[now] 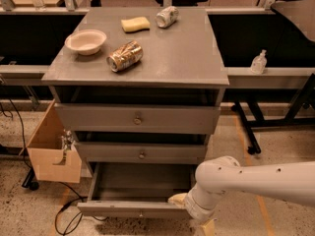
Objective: Close bottom drawer
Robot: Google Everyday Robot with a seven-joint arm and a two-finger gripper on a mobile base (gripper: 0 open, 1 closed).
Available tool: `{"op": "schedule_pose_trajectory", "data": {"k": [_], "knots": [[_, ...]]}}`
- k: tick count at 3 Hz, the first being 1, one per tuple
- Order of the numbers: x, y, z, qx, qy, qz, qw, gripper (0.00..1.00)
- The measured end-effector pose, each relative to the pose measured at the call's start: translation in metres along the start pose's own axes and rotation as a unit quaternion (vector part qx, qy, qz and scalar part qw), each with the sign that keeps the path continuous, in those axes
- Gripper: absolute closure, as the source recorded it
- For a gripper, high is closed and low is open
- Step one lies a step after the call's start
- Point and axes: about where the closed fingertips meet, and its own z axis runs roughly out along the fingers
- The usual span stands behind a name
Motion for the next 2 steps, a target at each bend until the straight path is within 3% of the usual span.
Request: {"op": "schedule_pose_trajectory", "data": {"k": [1,2], "knots": [[0.0,0.0,0.0,0.0,0.0,0.0,1.0,0.0],[0.0012,-0.001,0.0068,-0.003,-0.012,-0.019,0.9997,0.0]]}}
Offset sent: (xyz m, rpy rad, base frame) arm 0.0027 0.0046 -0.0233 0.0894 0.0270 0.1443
